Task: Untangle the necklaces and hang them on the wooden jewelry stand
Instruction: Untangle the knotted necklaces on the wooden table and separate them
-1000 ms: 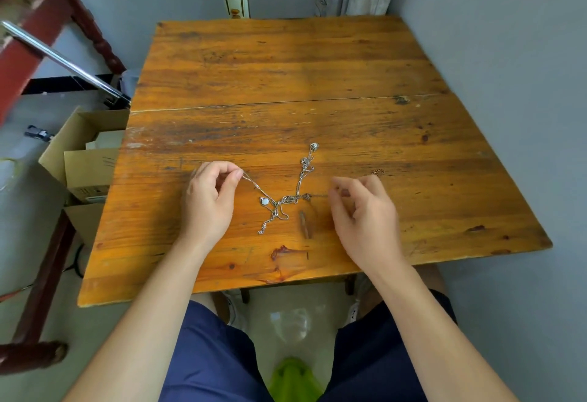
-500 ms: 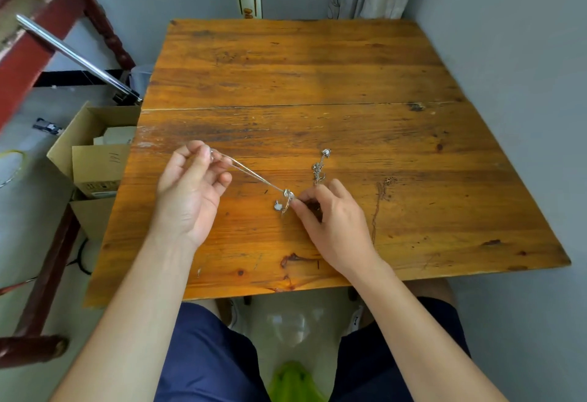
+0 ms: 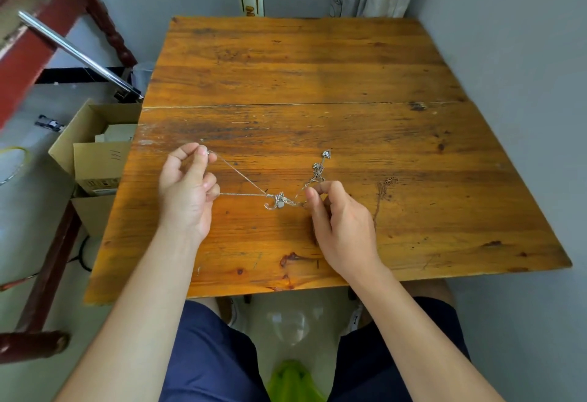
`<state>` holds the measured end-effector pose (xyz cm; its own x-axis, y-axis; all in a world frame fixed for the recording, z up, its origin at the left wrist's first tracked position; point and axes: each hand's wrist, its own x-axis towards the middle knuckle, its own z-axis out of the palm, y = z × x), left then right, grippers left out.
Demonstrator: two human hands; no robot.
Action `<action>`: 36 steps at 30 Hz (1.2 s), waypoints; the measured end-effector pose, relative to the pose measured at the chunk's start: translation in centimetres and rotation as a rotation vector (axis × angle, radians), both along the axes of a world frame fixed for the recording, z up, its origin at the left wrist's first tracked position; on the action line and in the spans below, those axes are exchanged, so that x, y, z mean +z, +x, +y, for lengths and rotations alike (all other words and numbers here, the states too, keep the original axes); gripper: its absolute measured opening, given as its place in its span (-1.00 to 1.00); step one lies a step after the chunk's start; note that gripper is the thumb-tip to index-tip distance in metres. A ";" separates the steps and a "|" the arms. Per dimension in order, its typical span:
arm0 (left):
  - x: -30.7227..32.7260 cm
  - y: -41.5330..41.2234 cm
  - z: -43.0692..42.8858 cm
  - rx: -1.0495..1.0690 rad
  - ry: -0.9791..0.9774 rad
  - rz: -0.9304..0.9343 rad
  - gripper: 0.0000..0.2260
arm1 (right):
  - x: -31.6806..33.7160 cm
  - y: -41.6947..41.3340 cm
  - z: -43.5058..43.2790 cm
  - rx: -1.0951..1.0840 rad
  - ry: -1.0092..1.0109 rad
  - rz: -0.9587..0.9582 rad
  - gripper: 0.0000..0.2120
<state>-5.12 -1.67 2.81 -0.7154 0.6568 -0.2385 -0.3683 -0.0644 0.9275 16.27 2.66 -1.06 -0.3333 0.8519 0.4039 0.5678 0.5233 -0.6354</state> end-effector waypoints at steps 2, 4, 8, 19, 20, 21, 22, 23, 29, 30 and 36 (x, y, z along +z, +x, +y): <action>-0.2 -0.1 0.1 0.035 -0.058 0.159 -0.89 | 0.4 0.0 -0.2 -0.021 0.040 -0.005 -0.79; -0.7 -0.1 0.1 0.061 -0.118 0.331 -0.89 | 0.3 0.0 -0.2 -0.059 0.055 -0.025 -0.74; -1.7 0.4 -0.2 0.104 -0.212 0.610 -0.91 | -0.4 0.0 -0.1 -0.136 0.038 -0.053 -0.75; -1.7 0.3 -2.3 -0.017 -0.559 1.286 -0.86 | -0.2 0.3 -0.8 0.179 0.108 -0.141 -0.65; -1.6 0.2 -2.4 -0.051 -0.599 1.320 -0.84 | -0.3 0.3 -1.0 0.187 0.102 -0.134 -0.67; -1.6 0.2 -2.5 -0.084 -0.625 1.343 -0.83 | -0.3 0.2 -1.0 0.172 0.084 -0.113 -0.67; -1.6 0.2 -2.5 -0.119 -0.626 1.365 -0.81 | -0.4 0.2 -0.9 0.136 0.052 -0.080 -0.67; -1.6 0.3 -2.5 -0.158 -0.596 1.389 -0.80 | -0.3 0.2 -0.7 0.087 0.016 -0.038 -0.66; -1.0 2.2 -1.3 -0.602 -0.352 1.351 -0.73 | -0.4 0.3 0.2 -0.062 -0.056 0.021 -0.58; -1.1 2.4 -1.1 -0.656 -0.356 1.377 -0.72 | -0.4 0.1 0.1 -0.060 -0.035 -0.018 -0.61; -1.3 2.8 -0.7 -0.730 -0.352 1.343 -0.95 | -0.3 -0.2 0.0 -0.059 0.036 -0.113 -0.64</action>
